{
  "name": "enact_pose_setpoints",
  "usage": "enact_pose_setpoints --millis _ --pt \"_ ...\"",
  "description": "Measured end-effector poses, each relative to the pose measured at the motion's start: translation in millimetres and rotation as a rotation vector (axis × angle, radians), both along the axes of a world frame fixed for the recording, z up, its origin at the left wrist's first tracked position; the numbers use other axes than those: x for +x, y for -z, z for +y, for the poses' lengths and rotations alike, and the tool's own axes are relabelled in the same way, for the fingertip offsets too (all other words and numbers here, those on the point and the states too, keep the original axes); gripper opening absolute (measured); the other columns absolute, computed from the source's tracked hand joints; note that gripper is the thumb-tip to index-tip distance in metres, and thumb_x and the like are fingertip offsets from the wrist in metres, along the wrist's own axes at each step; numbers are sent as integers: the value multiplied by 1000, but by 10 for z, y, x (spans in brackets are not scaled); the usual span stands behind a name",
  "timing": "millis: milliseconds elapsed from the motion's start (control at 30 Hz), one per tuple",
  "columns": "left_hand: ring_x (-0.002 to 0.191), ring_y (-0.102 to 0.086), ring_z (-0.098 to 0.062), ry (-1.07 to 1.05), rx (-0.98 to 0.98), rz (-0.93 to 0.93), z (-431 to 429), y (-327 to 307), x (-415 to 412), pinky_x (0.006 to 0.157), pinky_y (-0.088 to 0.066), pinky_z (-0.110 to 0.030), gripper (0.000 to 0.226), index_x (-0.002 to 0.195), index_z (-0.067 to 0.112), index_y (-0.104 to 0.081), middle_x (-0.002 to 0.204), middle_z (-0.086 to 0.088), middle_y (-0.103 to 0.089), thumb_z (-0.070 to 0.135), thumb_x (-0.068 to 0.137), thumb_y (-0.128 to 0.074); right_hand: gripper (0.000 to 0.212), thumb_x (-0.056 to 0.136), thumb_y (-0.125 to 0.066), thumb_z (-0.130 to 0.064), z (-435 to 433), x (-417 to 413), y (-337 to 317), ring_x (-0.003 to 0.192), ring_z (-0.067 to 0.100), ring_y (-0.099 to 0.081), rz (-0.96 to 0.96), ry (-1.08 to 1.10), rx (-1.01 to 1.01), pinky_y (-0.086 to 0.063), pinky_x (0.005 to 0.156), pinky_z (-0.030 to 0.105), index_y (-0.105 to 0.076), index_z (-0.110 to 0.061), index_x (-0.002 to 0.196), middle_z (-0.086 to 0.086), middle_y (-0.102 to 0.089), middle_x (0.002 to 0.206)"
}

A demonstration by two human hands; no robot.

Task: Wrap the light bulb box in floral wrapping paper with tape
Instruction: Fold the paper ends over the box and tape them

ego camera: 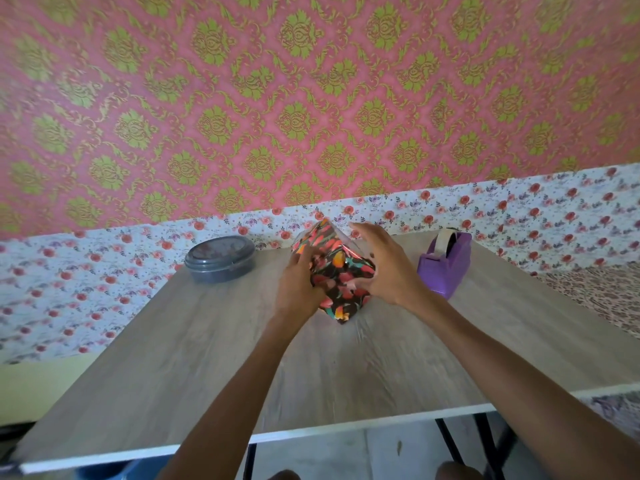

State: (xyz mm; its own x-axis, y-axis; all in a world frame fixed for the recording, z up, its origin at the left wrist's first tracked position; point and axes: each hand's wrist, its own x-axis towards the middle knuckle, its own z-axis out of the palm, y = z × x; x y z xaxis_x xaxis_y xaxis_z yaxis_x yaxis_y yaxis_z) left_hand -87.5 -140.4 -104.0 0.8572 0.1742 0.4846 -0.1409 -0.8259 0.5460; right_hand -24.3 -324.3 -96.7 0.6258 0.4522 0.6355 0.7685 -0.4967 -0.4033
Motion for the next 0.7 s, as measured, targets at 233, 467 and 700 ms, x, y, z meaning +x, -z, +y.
enact_pose_setpoints --millis 233,467,700 --pt "117 -58 -26 -41 -95 31 91 147 -93 84 -49 -32 78 137 21 -34 135 -8 -53 19 75 -81 31 77 -76 -43 -53 78 141 68 11 -63 39 98 171 -55 64 41 -72 -12 78 -7 -67 73" --pt "100 -60 -16 -25 -127 202 132 319 -148 77 -48 -28 81 143 23 -30 119 -4 -64 28 80 -80 31 76 -68 -57 5 -2 4 70 11 -65 72 -39 133 -55 67 43 -76 -27 80 -9 -69 75" --pt "107 -58 -8 61 -264 -194 123 232 -202 85 -52 -25 38 121 27 -58 124 6 -56 46 90 -66 32 81 -68 -49 -7 2 -20 66 22 -60 26 -18 42 -53 65 47 -66 -19 70 -2 -61 70"
